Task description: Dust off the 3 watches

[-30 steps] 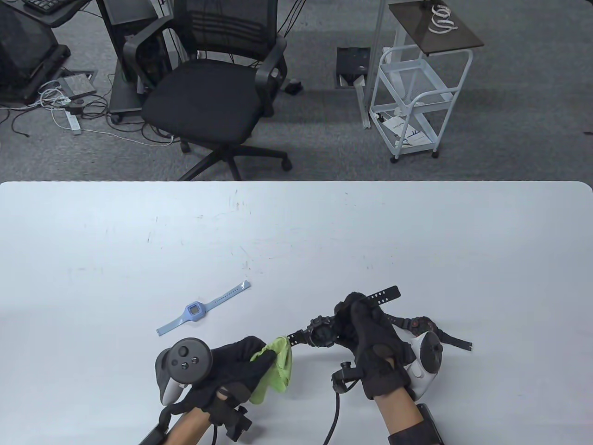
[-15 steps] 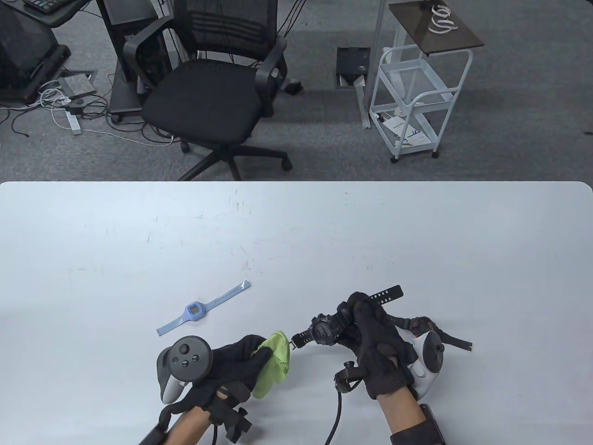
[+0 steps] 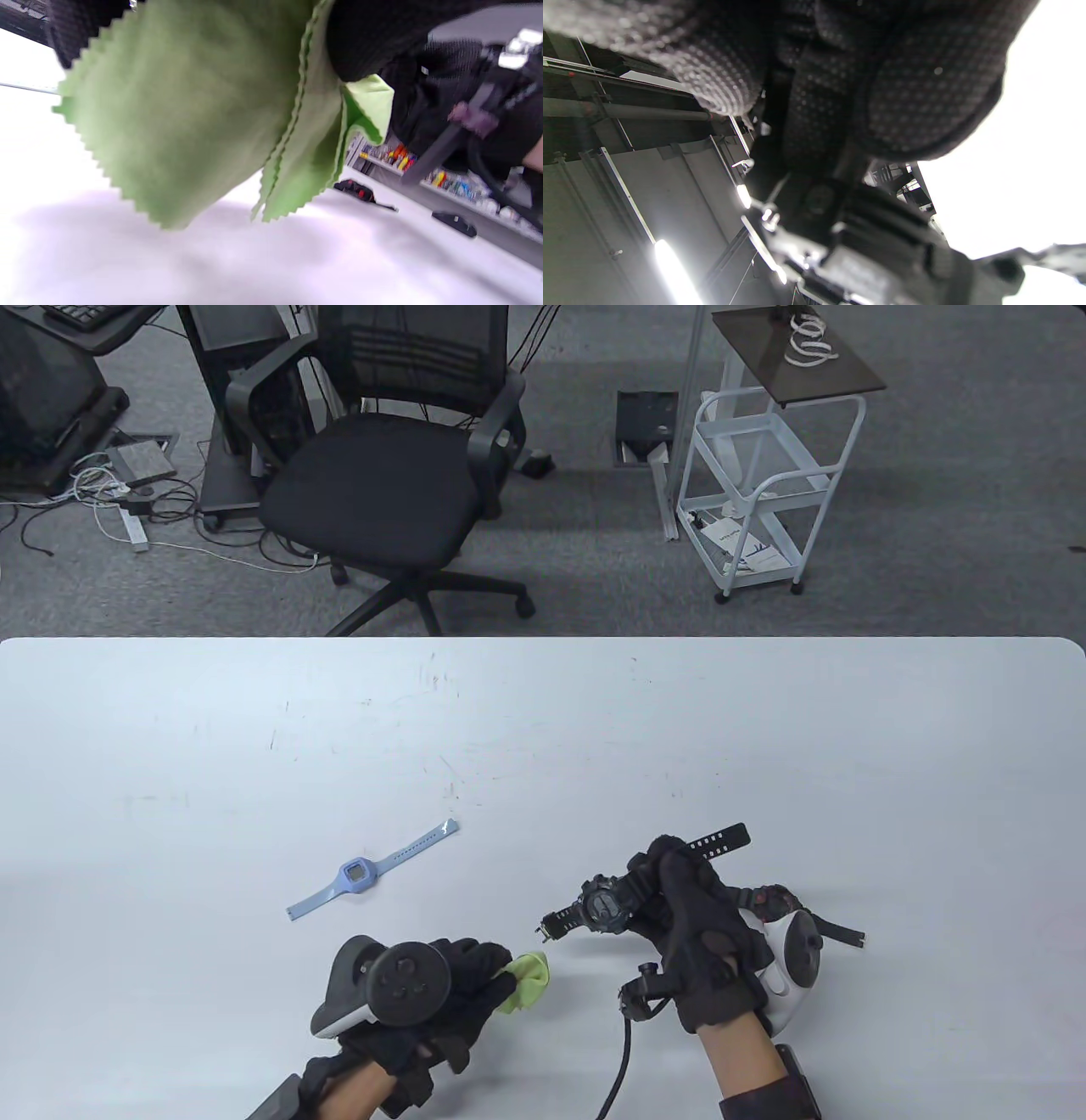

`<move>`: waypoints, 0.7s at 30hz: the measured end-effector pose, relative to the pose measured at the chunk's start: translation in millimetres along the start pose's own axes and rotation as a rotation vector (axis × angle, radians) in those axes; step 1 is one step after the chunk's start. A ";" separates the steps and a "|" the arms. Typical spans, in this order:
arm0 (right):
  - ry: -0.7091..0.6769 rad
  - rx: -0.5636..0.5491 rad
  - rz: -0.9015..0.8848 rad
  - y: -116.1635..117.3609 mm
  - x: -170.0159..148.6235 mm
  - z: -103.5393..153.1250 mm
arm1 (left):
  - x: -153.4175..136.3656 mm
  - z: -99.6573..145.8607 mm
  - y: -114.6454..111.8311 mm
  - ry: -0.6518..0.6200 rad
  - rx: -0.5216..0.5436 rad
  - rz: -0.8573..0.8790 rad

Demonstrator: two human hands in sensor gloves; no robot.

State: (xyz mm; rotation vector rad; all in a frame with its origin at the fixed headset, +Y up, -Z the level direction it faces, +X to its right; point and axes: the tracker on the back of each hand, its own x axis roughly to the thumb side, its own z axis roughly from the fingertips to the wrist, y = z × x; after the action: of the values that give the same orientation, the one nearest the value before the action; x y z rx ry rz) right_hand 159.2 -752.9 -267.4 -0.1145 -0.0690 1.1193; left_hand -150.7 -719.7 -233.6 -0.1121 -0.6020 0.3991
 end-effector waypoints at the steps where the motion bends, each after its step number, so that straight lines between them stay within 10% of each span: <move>1: 0.000 -0.002 -0.001 -0.4 0.2 -0.1 | 2.0 -2.7 -4.0 -0.005 -0.018 -0.013; 21: 0.009 -0.003 -0.007 -1.4 3.1 -0.3 | 40.3 -16.0 -58.7 -0.153 -0.147 -0.507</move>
State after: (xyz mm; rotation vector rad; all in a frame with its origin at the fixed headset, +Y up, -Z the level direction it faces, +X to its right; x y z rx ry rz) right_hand 161.8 -750.8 -267.6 -0.1221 -0.0625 1.1115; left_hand -91.8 -757.3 -212.7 -0.0658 -0.7845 -0.1293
